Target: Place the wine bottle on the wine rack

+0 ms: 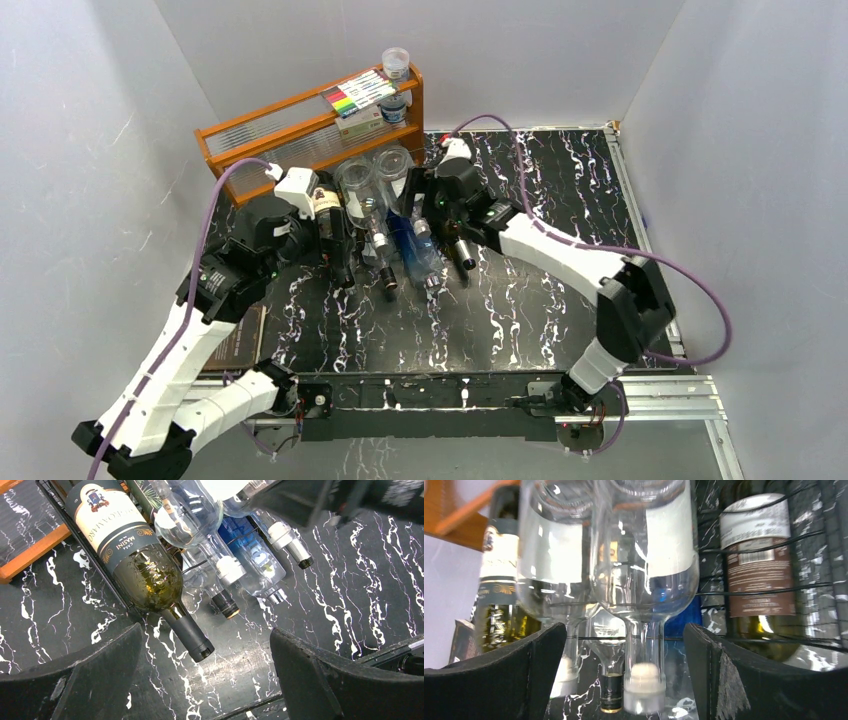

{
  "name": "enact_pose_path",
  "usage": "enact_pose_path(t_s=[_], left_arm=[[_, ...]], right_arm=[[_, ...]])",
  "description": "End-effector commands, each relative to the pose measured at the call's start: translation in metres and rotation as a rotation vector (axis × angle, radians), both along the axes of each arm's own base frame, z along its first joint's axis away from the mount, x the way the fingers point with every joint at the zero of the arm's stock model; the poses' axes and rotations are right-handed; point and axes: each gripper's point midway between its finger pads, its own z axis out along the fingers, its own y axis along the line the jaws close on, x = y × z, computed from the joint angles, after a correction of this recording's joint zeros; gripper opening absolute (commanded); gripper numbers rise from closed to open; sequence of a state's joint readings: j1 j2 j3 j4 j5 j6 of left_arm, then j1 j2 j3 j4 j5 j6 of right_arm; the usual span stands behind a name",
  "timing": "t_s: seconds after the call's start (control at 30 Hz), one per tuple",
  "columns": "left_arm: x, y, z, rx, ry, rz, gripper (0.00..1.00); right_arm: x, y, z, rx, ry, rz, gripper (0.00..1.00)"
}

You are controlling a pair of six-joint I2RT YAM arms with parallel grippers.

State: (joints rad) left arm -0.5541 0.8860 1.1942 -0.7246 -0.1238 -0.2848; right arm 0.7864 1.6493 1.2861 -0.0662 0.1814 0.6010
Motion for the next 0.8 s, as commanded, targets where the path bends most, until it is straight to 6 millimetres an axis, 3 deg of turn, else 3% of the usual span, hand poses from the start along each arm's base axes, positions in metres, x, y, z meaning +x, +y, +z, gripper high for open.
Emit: enact_pose_path(t_s=[0.0,0.17,0.33,0.5,0.67,0.77], left_arm=[[-0.006,0.009,0.023,-0.009,-0.065,0.014,0.98],[-0.014,0.021,0.029,-0.014,-0.091,0.051,0.98],[-0.03,0.048,0.044,-0.023,-0.151,0.134,0.98],[-0.051,0.087,0.077,-0.016,-0.26,0.242,0.98],[-0.076,0.118,0.123,-0.04,-0.382,0.308,0.98],[-0.083,0.128,0.137,-0.035,-0.421,0.323,0.98]], right_arm=[[-0.006,-0.04,0.059,-0.019,-0.126,-0.082,0.98],[-0.038,-0.096,0.058,-0.147,-0.11,-0.143,0.98],[-0.075,-0.164,0.064,-0.248,-0.073,-0.273,0.98],[-0.108,-0.222,0.115,-0.226,-0.165,-0.365,0.98],[-0.136,-0.258,0.178,-0.1,-0.314,-0.395,0.98],[-0.148,-0.27,0.206,-0.04,-0.376,-0.4,0.98]])
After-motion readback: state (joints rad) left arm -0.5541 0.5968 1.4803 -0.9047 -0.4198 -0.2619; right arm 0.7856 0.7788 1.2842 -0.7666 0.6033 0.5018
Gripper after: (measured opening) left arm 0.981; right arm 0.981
